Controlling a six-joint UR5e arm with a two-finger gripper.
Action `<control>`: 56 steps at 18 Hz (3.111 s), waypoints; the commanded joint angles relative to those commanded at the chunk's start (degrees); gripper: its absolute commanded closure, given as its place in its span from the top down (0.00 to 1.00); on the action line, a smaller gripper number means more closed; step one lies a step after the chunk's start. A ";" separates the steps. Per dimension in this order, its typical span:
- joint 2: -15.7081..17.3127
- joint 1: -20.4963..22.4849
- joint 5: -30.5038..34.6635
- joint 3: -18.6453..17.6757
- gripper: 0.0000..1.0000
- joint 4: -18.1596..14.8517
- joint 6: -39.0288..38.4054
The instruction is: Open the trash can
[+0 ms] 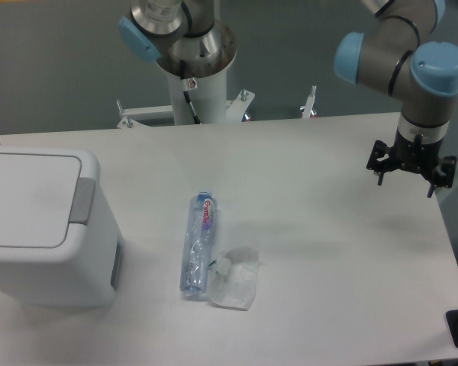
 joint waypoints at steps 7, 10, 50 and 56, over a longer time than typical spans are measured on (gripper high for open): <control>0.53 -0.35 -1.75 -0.44 1.00 0.44 0.53; 0.61 0.09 -4.92 -1.05 1.00 0.44 -0.17; 16.52 -29.87 -25.75 -4.22 1.00 4.39 -59.33; 16.52 -33.57 -25.58 -5.27 1.00 4.48 -59.33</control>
